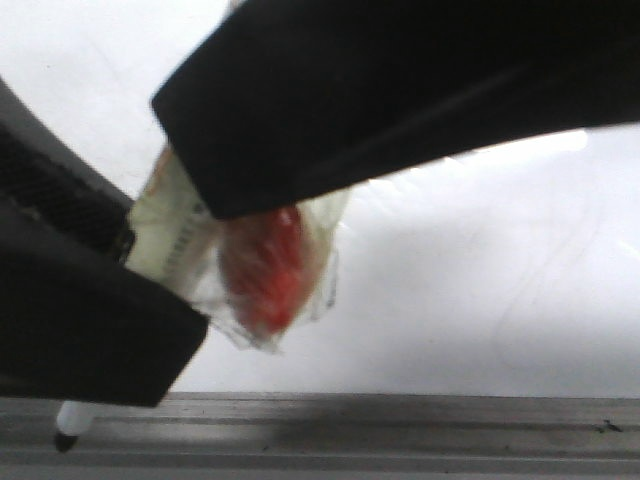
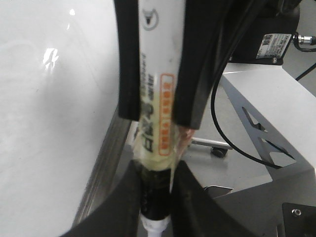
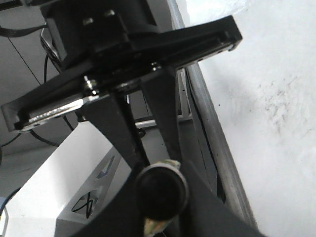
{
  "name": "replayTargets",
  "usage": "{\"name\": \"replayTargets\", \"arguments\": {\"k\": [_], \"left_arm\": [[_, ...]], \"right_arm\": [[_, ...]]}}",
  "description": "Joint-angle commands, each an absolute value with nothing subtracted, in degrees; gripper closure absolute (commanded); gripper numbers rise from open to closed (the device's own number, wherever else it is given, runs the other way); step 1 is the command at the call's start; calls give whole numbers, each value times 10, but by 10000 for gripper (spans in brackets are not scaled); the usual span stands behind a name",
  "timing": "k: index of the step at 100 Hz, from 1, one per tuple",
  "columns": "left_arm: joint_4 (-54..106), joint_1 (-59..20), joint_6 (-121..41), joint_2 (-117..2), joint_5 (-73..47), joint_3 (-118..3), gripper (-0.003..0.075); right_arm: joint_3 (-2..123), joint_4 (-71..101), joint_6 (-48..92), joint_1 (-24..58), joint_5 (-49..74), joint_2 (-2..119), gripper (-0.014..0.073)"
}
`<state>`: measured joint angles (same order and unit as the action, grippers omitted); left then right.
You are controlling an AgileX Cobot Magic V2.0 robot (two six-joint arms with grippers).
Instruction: Write number 8 on whiteboard
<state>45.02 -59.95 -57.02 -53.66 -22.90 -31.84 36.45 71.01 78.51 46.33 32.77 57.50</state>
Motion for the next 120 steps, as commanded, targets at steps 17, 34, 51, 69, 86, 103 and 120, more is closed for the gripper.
{"name": "replayTargets", "arguments": {"k": [17, 34, 51, 69, 86, 103, 120], "left_arm": [[458, -603, -590, -529, -207, -339, 741], [458, -603, -590, -529, -198, -339, 614], [480, -603, -590, -526, -161, -339, 252], [519, -603, -590, -488, -101, -339, 188], [544, -598, -589, -406, -92, -339, 197], [567, -580, -589, -335, -60, -328, 307], [582, -562, -589, -298, -34, -306, 512]], "right_arm": [[381, 755, 798, 460, 264, 547, 637], [381, 754, 820, 460, 217, 510, 637], [379, 733, 820, 460, 207, 487, 637], [346, 706, 820, 460, 165, 462, 637], [292, 701, 820, 460, 118, 410, 637], [266, 645, 820, 460, 59, 354, 637], [276, 592, 822, 460, 19, 344, 637]]}}
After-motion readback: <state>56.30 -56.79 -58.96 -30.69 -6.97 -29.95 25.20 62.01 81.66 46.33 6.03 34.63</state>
